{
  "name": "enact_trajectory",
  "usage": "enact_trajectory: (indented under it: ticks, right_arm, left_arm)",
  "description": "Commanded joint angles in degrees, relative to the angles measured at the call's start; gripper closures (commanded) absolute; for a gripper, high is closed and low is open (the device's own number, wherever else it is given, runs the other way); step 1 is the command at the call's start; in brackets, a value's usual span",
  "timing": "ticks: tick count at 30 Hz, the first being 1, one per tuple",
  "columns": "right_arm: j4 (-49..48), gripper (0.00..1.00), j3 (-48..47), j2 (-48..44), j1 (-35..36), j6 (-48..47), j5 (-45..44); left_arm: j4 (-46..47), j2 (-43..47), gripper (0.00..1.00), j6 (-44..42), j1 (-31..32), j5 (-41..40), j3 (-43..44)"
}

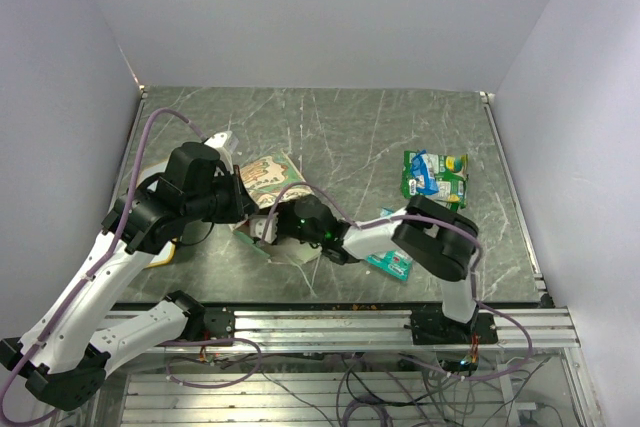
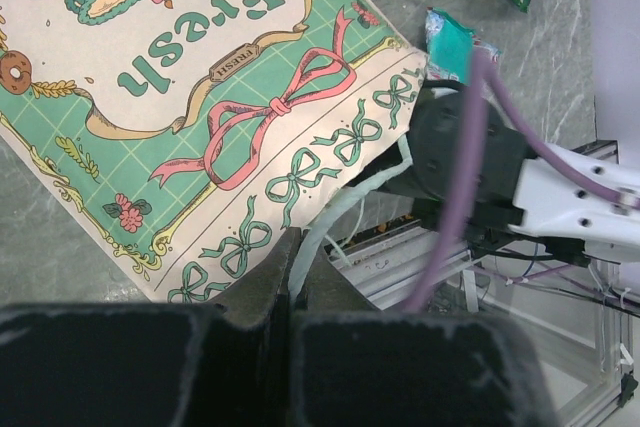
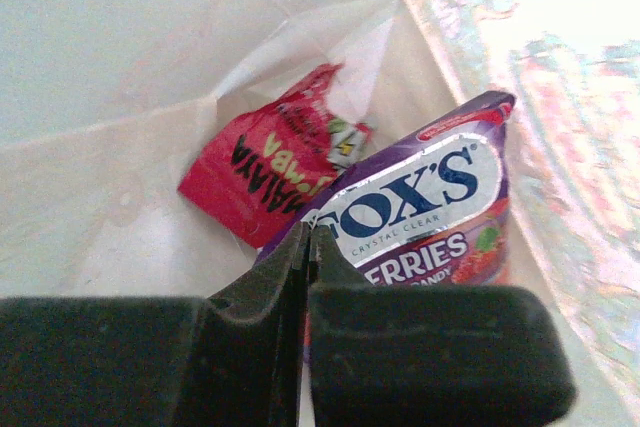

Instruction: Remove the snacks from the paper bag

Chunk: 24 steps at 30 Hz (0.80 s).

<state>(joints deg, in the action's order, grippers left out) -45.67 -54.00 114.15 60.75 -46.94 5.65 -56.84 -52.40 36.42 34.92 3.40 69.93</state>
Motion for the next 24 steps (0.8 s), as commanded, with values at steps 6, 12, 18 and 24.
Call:
enact_trajectory:
  ticks: [6,12,18,24]
  right_arm:
    - [1.6,1.00,11.9,-15.2,1.5,0.1,8.9]
    - [6.4,1.00,17.2,-21.5,2.2,0.1,11.4]
    - [10.3,0.82,16.8,-21.3,2.2,0.1,11.3]
    - [6.5,0.50,17.4,-19.4,2.6,-0.7,11.5]
  left_arm:
    - [0.9,0.0,0.93,-0.3,0.1,-2.7,1.7]
    - [2.8,-0.1,0.93,-0.1,0.2,-0.6,0.8]
    - [4.6,0.4,0.93,0.4,0.2,1.2,-0.2]
    - [5.3,0.0,0.93,0.6,0.2,1.6,0.1]
